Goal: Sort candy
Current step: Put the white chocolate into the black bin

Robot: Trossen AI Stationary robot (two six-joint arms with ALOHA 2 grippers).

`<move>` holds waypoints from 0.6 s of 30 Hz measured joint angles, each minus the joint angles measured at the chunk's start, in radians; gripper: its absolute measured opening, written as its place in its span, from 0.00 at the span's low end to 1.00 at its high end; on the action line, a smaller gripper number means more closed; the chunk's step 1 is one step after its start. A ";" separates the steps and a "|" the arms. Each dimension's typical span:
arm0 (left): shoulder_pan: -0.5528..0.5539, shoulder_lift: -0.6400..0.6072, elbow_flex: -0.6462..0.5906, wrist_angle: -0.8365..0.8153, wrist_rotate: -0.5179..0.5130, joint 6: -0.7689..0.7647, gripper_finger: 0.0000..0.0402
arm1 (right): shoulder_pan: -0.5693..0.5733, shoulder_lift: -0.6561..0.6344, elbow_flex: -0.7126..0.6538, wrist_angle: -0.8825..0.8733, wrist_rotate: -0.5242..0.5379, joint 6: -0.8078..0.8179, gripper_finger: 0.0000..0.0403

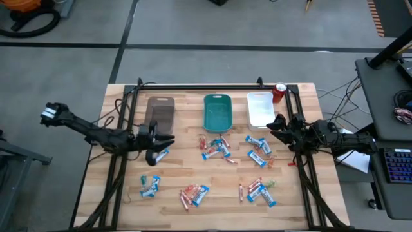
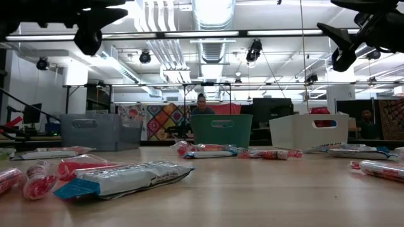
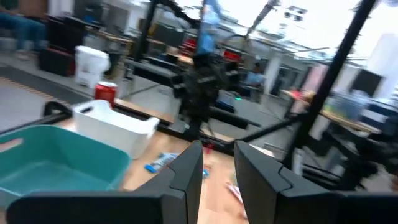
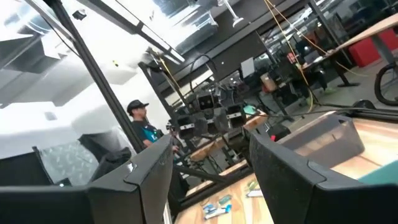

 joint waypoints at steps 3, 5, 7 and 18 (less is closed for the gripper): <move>0.000 0.047 0.069 -0.142 -0.002 -0.017 0.19 | 0.000 0.000 0.000 0.001 0.000 -0.002 0.51; 0.000 0.077 0.121 -0.315 -0.002 -0.110 0.19 | 0.000 0.000 0.000 0.000 0.000 -0.002 0.51; 0.000 0.110 0.181 -0.514 -0.002 -0.270 0.19 | 0.000 0.000 0.000 0.001 0.000 -0.003 0.51; -0.069 0.405 0.479 -1.341 0.281 -0.942 0.19 | 0.000 0.000 0.000 0.000 -0.001 -0.005 0.51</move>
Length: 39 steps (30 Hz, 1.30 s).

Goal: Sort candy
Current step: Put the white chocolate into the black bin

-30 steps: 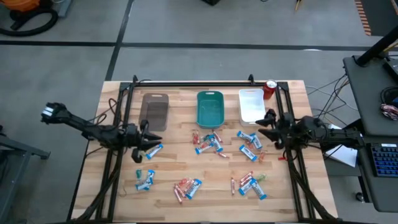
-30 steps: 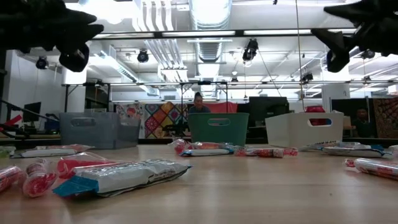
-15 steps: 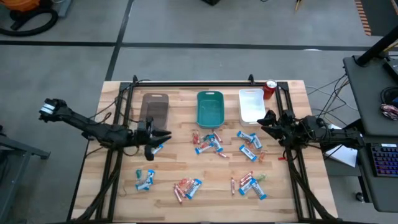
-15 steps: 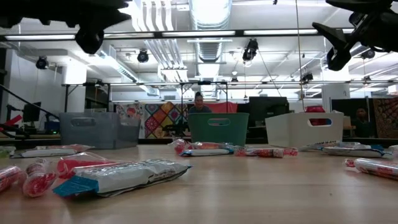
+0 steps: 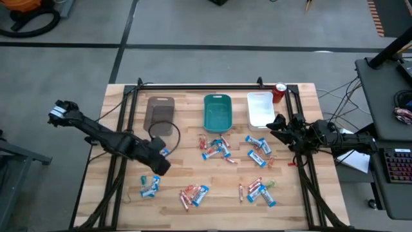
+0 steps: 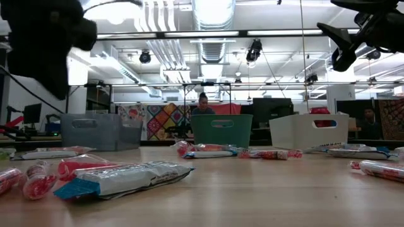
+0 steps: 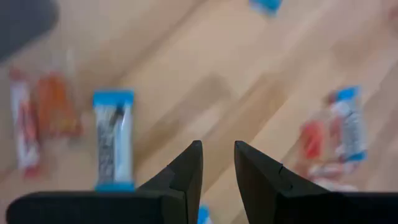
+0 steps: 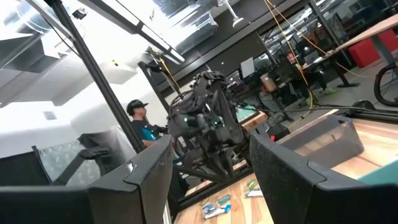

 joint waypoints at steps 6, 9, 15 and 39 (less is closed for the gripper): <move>0.013 0.141 0.086 -0.146 0.086 -0.024 0.24 | 0.000 0.000 0.000 0.000 0.001 0.001 0.51; 0.017 0.189 0.104 -0.166 0.086 -0.013 0.31 | 0.000 0.000 0.000 0.002 0.002 -0.006 0.51; 0.030 0.264 0.079 -0.175 0.064 -0.006 0.51 | 0.000 0.000 0.000 -0.031 -0.002 0.004 0.51; 0.119 0.459 0.056 -0.137 0.033 0.120 0.40 | 0.000 0.005 0.000 -0.053 -0.002 0.013 0.51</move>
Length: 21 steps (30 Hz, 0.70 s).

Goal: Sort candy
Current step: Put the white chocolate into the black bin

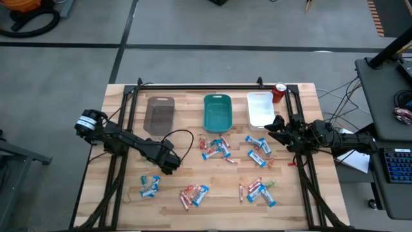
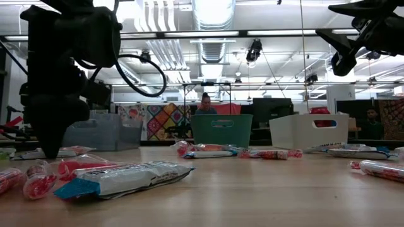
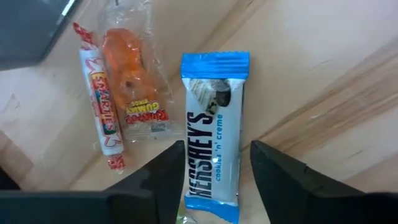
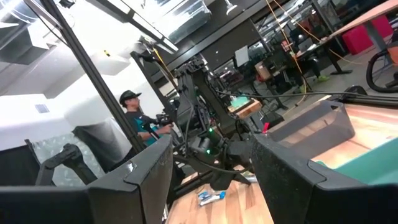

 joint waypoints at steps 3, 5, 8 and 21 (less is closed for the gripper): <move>0.000 -0.001 0.000 0.010 0.003 0.014 0.35 | 0.000 0.000 0.000 0.000 0.000 -0.002 0.51; 0.000 -0.001 -0.001 0.020 0.009 0.023 0.31 | 0.000 0.000 0.000 0.000 0.000 -0.002 0.51; 0.000 -0.004 -0.001 0.040 0.036 0.056 0.24 | 0.000 0.000 0.000 -0.001 0.000 -0.003 0.51; -0.006 -0.016 0.035 0.102 0.068 0.153 0.00 | 0.000 0.000 0.000 -0.001 -0.001 -0.006 0.51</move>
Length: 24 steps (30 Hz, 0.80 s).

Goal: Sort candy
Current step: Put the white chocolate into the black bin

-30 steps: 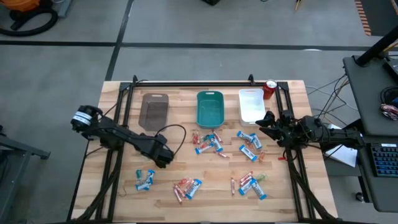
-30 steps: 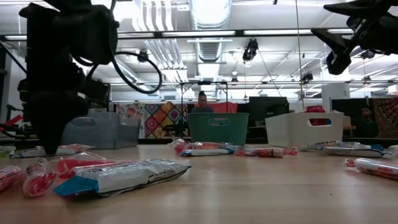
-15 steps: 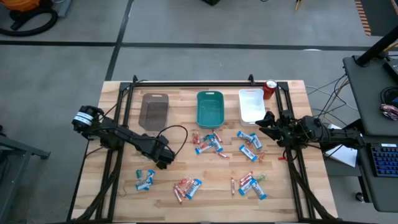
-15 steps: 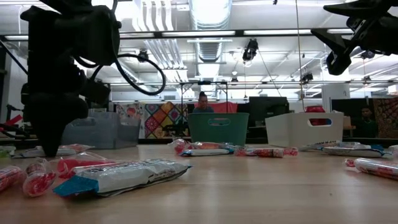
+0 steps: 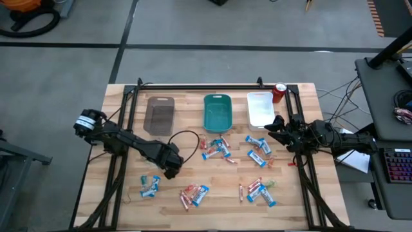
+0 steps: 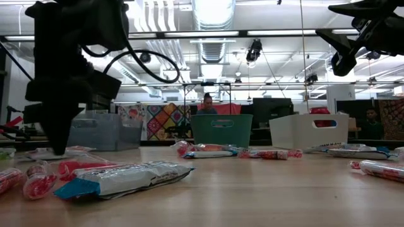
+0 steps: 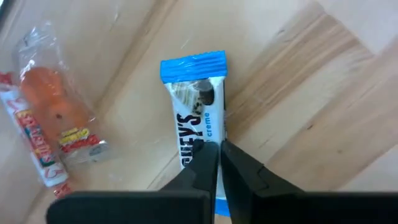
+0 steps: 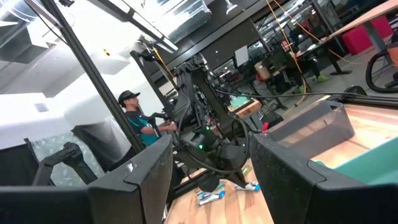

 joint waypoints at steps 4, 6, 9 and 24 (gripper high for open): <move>-0.004 -0.021 0.000 0.033 0.000 0.027 0.00 | 0.000 0.000 0.000 -0.001 -0.001 -0.004 0.51; -0.006 -0.042 0.001 0.045 0.000 0.044 0.00 | 0.000 0.000 0.000 -0.001 -0.001 -0.004 0.51; -0.010 -0.080 0.001 0.068 0.010 0.088 0.00 | 0.000 0.000 0.000 -0.001 -0.002 -0.005 0.51; -0.022 -0.115 -0.003 0.180 0.008 0.177 0.10 | 0.000 0.001 0.000 -0.026 -0.002 -0.017 0.51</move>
